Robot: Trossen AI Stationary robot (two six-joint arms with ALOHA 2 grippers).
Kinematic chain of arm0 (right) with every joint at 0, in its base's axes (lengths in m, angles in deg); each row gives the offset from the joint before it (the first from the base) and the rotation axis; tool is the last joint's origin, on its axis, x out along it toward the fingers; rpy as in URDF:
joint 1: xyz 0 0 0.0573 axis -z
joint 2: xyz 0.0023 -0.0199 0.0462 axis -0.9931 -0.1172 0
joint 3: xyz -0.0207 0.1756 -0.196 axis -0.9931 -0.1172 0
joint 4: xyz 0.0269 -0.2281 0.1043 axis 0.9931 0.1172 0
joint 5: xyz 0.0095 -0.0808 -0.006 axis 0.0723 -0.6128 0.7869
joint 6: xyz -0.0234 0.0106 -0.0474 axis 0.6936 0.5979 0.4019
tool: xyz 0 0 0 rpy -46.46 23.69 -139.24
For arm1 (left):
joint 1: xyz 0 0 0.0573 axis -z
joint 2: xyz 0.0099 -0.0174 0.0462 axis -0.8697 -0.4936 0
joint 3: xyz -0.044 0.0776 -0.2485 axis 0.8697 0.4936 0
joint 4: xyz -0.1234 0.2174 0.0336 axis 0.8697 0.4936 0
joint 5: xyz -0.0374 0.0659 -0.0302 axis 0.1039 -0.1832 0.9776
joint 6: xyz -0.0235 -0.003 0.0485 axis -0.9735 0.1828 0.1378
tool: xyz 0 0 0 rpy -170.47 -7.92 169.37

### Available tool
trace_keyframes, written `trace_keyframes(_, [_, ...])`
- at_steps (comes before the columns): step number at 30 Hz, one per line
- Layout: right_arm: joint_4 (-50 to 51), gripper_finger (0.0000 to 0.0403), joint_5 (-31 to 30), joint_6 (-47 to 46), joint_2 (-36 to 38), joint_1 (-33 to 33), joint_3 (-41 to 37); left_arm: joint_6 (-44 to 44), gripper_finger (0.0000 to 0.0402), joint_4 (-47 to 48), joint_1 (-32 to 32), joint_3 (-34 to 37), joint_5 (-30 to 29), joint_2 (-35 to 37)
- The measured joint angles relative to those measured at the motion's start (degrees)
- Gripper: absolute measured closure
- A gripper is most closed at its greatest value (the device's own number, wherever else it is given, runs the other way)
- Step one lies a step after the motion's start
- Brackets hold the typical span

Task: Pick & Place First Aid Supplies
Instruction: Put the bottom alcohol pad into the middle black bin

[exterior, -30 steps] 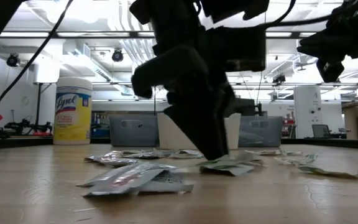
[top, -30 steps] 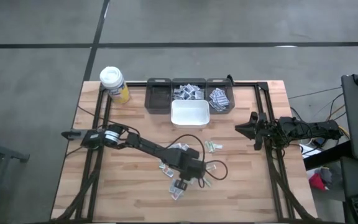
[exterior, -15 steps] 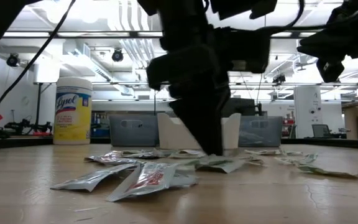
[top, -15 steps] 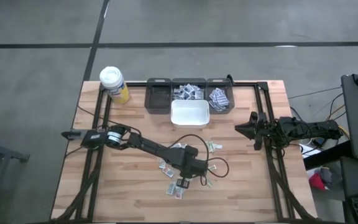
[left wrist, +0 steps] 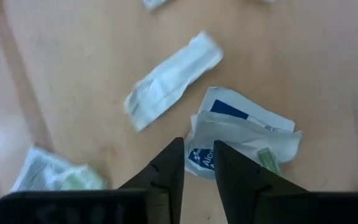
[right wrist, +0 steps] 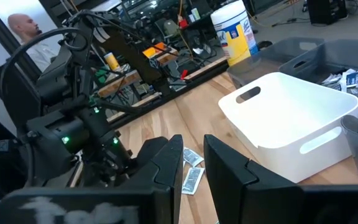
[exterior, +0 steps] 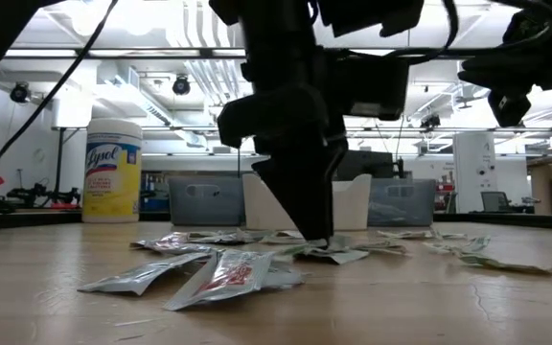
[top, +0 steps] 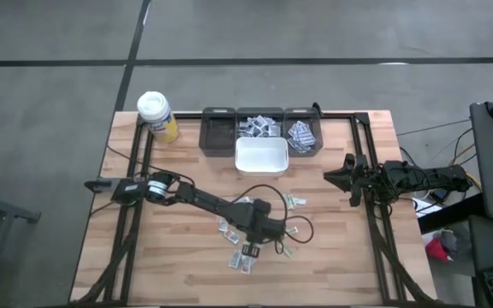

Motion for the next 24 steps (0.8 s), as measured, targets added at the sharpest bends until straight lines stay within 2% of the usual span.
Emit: trace_keyframes(24, [0.00,0.0339,-0.02,0.00,-0.02,-0.01,0.00,-2.90,0.0312,3.25,-0.67,-1.01,-3.30,0.13])
